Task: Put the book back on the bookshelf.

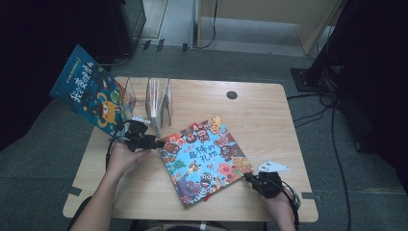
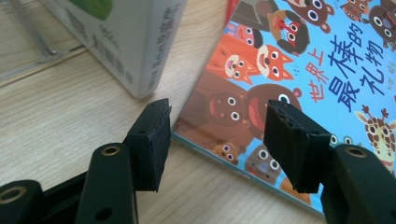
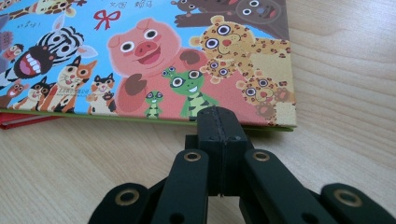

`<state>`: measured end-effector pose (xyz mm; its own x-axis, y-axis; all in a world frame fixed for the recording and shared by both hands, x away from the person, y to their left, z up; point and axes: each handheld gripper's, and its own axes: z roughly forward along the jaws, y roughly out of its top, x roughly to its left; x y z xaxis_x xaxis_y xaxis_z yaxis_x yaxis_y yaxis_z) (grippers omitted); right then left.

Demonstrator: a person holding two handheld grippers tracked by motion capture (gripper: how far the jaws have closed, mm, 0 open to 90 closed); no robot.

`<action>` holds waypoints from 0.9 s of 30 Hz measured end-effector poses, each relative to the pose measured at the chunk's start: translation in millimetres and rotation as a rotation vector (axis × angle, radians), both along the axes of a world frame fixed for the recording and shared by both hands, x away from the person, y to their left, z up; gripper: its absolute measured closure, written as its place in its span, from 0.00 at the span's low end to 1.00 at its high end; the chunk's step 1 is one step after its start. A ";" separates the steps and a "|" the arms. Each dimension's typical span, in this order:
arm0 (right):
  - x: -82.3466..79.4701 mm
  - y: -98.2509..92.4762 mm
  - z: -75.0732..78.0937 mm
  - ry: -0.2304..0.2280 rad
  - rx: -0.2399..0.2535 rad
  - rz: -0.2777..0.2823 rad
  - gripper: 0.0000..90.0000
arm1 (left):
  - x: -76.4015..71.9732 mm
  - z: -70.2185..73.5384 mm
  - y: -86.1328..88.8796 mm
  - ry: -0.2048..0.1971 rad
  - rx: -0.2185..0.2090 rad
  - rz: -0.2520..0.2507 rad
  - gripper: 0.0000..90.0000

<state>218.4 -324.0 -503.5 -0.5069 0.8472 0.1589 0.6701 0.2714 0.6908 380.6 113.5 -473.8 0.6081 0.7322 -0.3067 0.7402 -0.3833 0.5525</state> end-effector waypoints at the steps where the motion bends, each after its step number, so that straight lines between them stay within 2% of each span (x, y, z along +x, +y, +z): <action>1: 0.7 -0.1 0.1 0.005 0.005 -0.001 1.00 | 0.4 -0.8 0.6 -0.001 0.004 0.001 0.46; 11: 7.5 -0.7 -0.1 0.002 0.006 -0.007 1.00 | 6.4 -9.5 1.2 0.032 -0.002 0.003 0.48; 14: 8.8 0.1 -0.3 -0.003 0.003 -0.011 1.00 | 6.2 -9.7 0.3 0.036 -0.004 -0.005 0.50; 18: 10.7 -1.3 -0.7 0.002 0.017 -0.014 1.00 | 5.8 -11.6 -1.1 0.041 0.018 -0.008 0.51; 27: 15.1 -3.4 -0.4 0.005 0.018 -0.027 1.00 | -0.4 -11.3 1.5 0.062 0.001 0.004 0.54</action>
